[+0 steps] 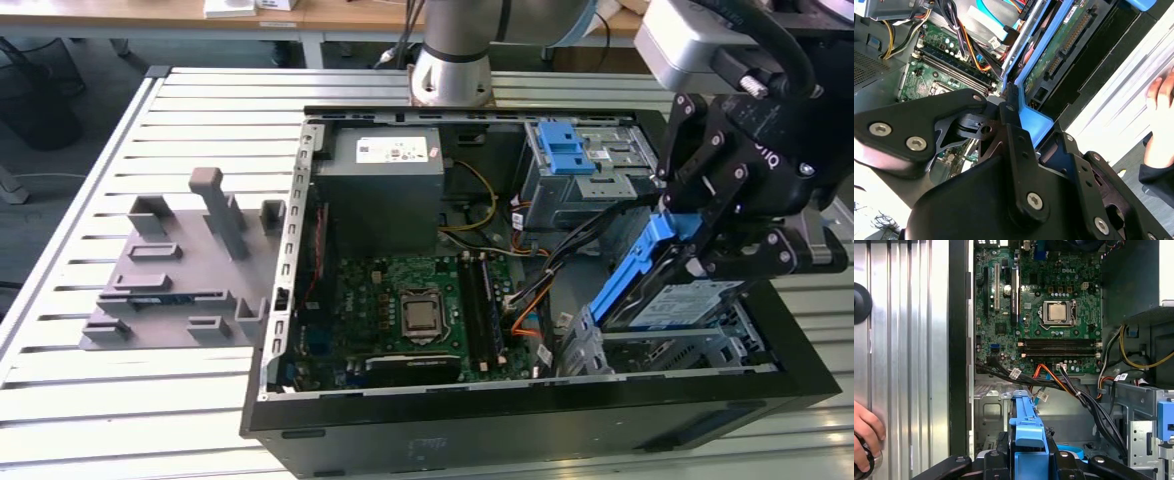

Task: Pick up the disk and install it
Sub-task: 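Insert the disk into the insertion slot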

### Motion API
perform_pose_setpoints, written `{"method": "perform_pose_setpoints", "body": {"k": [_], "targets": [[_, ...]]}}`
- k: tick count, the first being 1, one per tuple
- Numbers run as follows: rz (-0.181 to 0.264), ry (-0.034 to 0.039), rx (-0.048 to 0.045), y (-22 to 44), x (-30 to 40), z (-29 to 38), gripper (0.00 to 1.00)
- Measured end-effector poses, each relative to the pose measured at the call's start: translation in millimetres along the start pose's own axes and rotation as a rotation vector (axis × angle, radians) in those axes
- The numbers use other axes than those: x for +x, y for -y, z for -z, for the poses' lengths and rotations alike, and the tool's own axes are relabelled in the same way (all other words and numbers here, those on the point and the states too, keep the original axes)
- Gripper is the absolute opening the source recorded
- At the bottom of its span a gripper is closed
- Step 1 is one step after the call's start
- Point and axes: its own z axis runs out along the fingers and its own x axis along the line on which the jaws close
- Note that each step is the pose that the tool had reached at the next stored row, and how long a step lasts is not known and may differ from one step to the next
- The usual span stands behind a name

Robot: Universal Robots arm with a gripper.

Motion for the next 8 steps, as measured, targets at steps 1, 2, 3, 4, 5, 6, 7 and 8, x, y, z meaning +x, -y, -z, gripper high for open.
{"method": "perform_pose_setpoints", "body": {"k": [1,2,3,4,5,6,7,8], "targets": [[0.0,0.0,0.0,0.0,0.0,-0.2,0.36],[0.0,-0.0001,0.0,0.0,0.0,-0.4,0.36],[0.0,-0.0001,0.0,0.0,0.0,-0.6,0.36],[0.0,-0.0001,0.0,0.0,0.0,-0.7,0.36],[0.0,-0.0001,0.0,0.0,0.0,-1.0,0.36],[0.0,-0.0001,0.0,0.0,0.0,-1.2,0.36],[0.0,-0.0001,0.0,0.0,0.0,-1.4,0.36],[0.0,-0.0001,0.0,0.0,0.1,-1.6,0.36]]}}
